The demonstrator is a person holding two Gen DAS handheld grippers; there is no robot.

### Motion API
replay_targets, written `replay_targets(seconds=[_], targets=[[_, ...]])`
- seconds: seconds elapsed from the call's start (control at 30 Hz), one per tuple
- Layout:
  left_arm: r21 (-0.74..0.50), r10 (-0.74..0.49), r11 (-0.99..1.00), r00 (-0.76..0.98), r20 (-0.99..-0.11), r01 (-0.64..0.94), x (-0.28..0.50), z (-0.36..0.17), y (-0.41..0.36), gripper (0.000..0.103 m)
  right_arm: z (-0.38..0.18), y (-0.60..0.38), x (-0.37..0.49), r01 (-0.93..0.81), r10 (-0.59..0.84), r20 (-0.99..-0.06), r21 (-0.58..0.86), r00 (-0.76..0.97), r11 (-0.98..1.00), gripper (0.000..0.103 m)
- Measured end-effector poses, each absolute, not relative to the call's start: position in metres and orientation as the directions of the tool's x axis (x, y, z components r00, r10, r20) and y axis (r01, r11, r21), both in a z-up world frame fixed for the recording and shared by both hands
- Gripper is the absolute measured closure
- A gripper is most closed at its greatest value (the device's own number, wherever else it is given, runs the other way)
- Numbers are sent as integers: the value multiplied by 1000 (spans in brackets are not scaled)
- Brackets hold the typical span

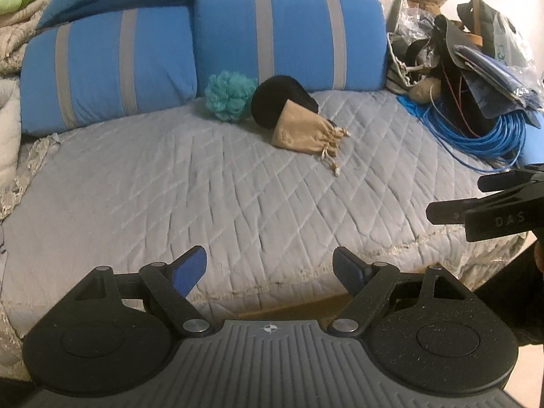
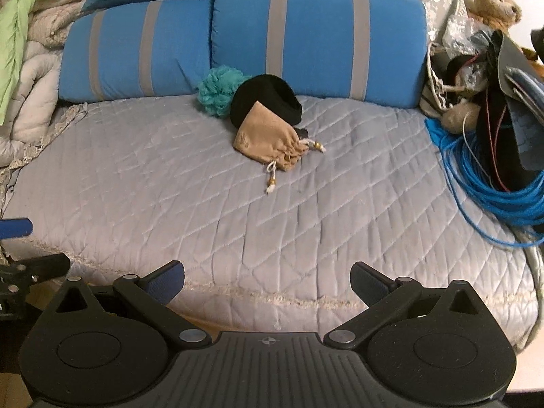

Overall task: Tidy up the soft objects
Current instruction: 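Move both open grippers toward the tan drawstring pouch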

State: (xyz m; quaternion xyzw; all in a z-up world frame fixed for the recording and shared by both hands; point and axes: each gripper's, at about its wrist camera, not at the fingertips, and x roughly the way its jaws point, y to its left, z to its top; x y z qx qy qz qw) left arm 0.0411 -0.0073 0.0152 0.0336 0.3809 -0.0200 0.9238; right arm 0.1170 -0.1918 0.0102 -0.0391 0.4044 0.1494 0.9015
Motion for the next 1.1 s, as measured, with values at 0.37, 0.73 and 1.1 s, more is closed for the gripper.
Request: replay_targets(seconds=[0.37,0.73,1.1], targets=[[65,-19,994,726,-687,87,64,14,-4,21,10,-194,141,-302,215,-710,3,671,953,0],[77,-15,993,723,-691,94,89,8,4,21,3,-184,169,-363,213,-716,-60,664,930,0],[79,-12,993,721,-693,92,112,3,11,21,-8,-172,202,-417,210,-711,-127,671,900,0]])
